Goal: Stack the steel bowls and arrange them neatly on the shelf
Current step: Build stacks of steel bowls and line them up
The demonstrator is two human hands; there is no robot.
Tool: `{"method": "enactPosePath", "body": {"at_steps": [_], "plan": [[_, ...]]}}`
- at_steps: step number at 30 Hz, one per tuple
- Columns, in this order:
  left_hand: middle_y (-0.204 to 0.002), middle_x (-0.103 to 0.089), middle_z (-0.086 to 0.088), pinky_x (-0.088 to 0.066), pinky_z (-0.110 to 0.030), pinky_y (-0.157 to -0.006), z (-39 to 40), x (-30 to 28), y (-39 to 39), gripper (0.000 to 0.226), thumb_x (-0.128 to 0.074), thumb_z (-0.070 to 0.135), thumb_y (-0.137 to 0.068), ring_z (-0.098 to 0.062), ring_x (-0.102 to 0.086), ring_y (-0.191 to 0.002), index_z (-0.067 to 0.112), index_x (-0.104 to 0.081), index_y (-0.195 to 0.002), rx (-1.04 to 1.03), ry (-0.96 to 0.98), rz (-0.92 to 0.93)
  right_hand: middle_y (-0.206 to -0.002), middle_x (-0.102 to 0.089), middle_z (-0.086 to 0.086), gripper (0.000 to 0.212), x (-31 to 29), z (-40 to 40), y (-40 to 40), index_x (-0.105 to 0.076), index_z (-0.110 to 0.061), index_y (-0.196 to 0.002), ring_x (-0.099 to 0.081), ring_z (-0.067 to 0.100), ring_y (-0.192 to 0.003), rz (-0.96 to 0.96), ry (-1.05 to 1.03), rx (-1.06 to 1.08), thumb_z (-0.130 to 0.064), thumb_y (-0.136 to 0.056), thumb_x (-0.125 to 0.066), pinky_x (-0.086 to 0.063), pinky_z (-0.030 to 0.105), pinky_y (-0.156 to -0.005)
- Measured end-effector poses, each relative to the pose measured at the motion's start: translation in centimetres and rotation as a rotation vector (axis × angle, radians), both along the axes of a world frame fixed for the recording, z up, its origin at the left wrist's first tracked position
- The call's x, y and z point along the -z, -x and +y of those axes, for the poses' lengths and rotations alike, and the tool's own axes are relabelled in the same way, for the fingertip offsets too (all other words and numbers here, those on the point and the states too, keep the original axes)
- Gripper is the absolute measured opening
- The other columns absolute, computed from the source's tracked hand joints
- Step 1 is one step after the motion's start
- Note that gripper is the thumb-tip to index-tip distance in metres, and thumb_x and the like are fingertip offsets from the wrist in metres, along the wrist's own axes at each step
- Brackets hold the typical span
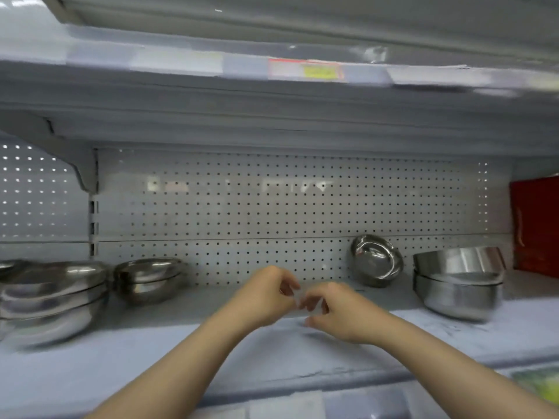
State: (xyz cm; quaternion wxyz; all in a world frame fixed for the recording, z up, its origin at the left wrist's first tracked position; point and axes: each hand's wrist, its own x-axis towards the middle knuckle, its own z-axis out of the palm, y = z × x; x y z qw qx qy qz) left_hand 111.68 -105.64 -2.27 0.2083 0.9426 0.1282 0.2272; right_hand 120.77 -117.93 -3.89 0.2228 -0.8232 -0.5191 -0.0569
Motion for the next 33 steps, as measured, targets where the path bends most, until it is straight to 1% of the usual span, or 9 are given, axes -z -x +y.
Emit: {"method": "enactPosePath", "body": {"at_steps": [4, 7, 10, 16, 24, 27, 29, 30, 33], "plan": [[-0.117, -0.065, -0.006, -0.048, -0.024, -0.09, -3.1, -0.2, -5.8, 0.034, -0.058, 0.013, -0.086, -0.019, -0.061, -0.107, 0.014, -0.062, -0.12, -0.045, -0.035, 0.073, -0.12, -0.06, 0.0, 0.035, -1.1, -1.4, -5.7, -0.061, -0.019, -0.12, -0.058, 0.017, -0.106, 0.016, 0.008, 0.207, -0.011, -0.086, -0.053, -0.048, 0.025, -0.088], [-0.129, -0.056, -0.008, -0.045, -0.03, -0.1, -4.0, -1.1, -10.2, 0.035, -0.057, 0.014, -0.09, -0.025, -0.055, -0.116, 0.014, -0.056, -0.125, -0.14, -0.079, 0.185, -0.13, -0.055, 0.009, 0.035, -3.0, -1.0, -9.8, -0.053, -0.008, -0.127, -0.055, 0.026, -0.117, -0.029, 0.121, 0.427, -0.013, -0.092, -0.051, -0.046, 0.029, -0.093], [-0.131, -0.052, -0.01, -0.045, -0.035, -0.101, -4.4, -1.8, -13.2, 0.034, -0.054, 0.011, -0.091, -0.028, -0.053, -0.117, 0.009, -0.054, -0.125, -0.206, -0.177, 0.22, -0.131, -0.054, 0.012, 0.034, -3.7, -0.3, -13.1, -0.051, -0.004, -0.128, -0.054, 0.025, -0.119, -0.11, 0.082, 0.525, -0.013, -0.096, -0.044, -0.045, 0.03, -0.093], [-0.131, -0.052, -0.011, -0.047, -0.037, -0.098, -3.5, -1.9, -15.4, 0.039, -0.049, 0.002, -0.089, -0.029, -0.052, -0.119, 0.009, -0.051, -0.127, -0.227, -0.291, 0.112, -0.122, -0.059, 0.007, 0.027, -2.2, 0.6, -16.4, -0.057, -0.006, -0.119, -0.056, 0.02, -0.112, -0.093, 0.0, 0.567, -0.011, -0.097, -0.041, -0.044, 0.026, -0.092], [-0.128, -0.053, -0.006, -0.043, -0.031, -0.097, -1.4, 1.2, -16.9, 0.034, -0.044, 0.006, -0.093, -0.023, -0.05, -0.119, 0.012, -0.052, -0.125, -0.2, -0.25, 0.11, -0.122, -0.058, 0.009, 0.028, -0.5, -0.4, -17.2, -0.052, -0.01, -0.121, -0.055, 0.023, -0.114, -0.015, 0.02, 0.585, -0.007, -0.098, -0.038, -0.043, 0.029, -0.094], [-0.111, -0.059, -0.001, -0.046, -0.029, -0.091, -1.1, 1.3, -17.0, 0.025, -0.045, 0.007, -0.092, -0.019, -0.055, -0.109, 0.012, -0.057, -0.114, -0.199, -0.223, 0.089, -0.127, -0.056, 0.01, 0.028, -0.7, -0.1, -17.1, -0.05, -0.007, -0.125, -0.053, 0.024, -0.118, 0.025, 0.064, 0.609, -0.008, -0.099, -0.04, -0.041, 0.029, -0.098], [-0.084, -0.05, 0.006, -0.047, -0.029, -0.089, -1.0, 1.5, -17.2, 0.013, -0.047, 0.006, -0.09, -0.015, -0.051, -0.095, 0.018, -0.051, -0.095, -0.198, -0.227, 0.077, -0.128, -0.056, 0.011, 0.029, -0.5, -0.1, -17.1, -0.051, -0.007, -0.125, -0.053, 0.026, -0.119, 0.004, 0.053, 0.589, -0.007, -0.098, -0.039, -0.042, 0.031, -0.098], [-0.08, -0.045, 0.006, -0.047, -0.03, -0.088, -1.1, 1.6, -17.3, 0.016, -0.047, 0.007, -0.089, -0.015, -0.047, -0.091, 0.022, -0.045, -0.092, -0.198, -0.228, 0.072, -0.126, -0.057, 0.012, 0.029, -0.3, -0.1, -17.2, -0.052, -0.006, -0.123, -0.054, 0.027, -0.118, -0.023, 0.031, 0.574, -0.006, -0.098, -0.038, -0.043, 0.031, -0.096], [-0.099, -0.053, -0.001, -0.046, -0.03, -0.088, -1.2, 1.7, -17.2, 0.015, -0.047, 0.006, -0.089, -0.017, -0.051, -0.094, 0.019, -0.051, -0.097, -0.18, -0.238, 0.07, -0.124, -0.058, 0.013, 0.031, 0.1, -0.1, -17.3, -0.054, -0.005, -0.123, -0.055, 0.028, -0.116, -0.049, -0.014, 0.554, -0.004, -0.096, -0.038, -0.043, 0.031, -0.094]]}}
